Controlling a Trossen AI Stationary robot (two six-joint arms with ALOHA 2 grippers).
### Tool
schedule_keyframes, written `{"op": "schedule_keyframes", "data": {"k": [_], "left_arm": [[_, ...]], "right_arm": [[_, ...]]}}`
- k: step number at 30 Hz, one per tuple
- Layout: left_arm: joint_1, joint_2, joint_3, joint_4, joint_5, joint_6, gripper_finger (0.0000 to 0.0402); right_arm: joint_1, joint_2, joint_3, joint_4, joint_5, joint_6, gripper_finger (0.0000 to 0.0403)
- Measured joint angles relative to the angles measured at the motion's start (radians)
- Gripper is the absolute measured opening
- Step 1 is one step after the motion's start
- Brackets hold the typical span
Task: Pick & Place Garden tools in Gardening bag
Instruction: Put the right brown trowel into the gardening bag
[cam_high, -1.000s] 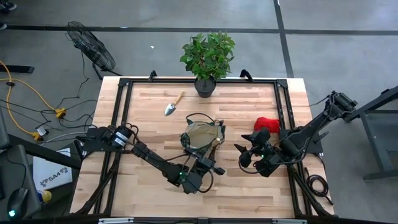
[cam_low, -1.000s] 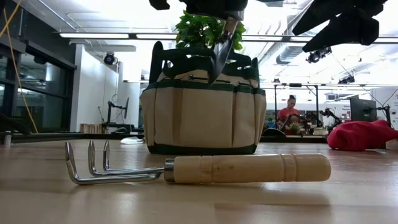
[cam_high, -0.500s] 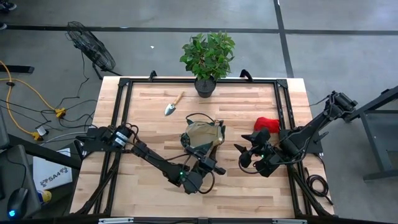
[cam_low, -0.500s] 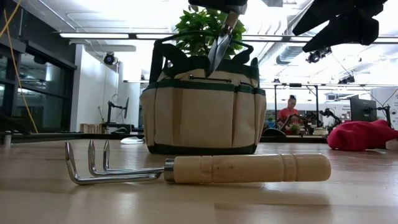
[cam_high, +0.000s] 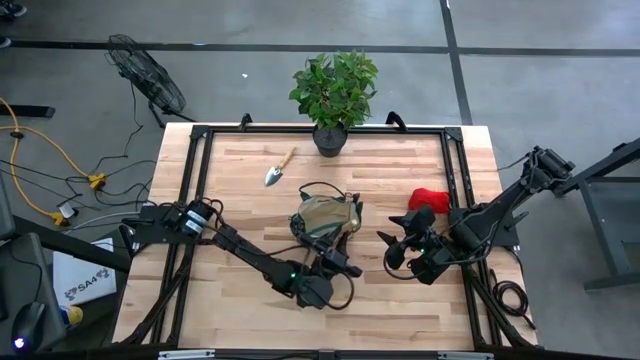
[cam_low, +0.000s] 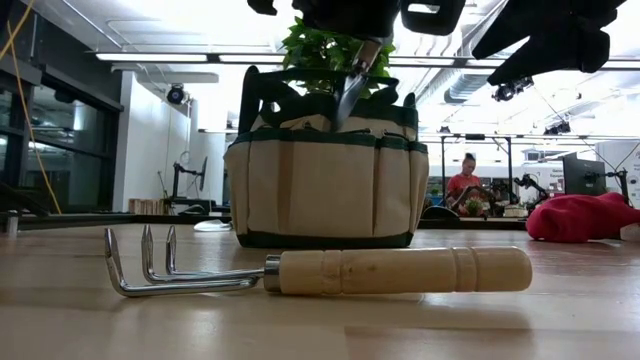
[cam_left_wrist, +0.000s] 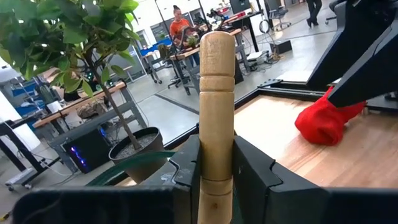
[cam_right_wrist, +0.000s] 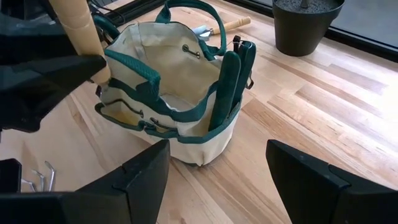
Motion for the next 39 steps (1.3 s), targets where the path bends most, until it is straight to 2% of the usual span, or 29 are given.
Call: {"op": "schedule_keyframes", "data": {"k": [10, 30, 39], "left_arm": [[0.000, 0.000, 0.000, -0.133, 0.000, -0.132, 0.0061], [0.011, 0.000, 0.000, -0.292, -0.002, -0.311, 0.0061], [0.011, 0.000, 0.000, -0.296, -0.002, -0.314, 0.0091]], "right_arm": [[0.000, 0.000, 0.000, 0.000, -0.001, 0.000, 0.0259], [0.000, 0.000, 0.000, 0.000, -0.027, -0.001, 0.0259], [0.000, 0.000, 0.000, 0.000, -0.030, 0.000, 0.0259]]}}
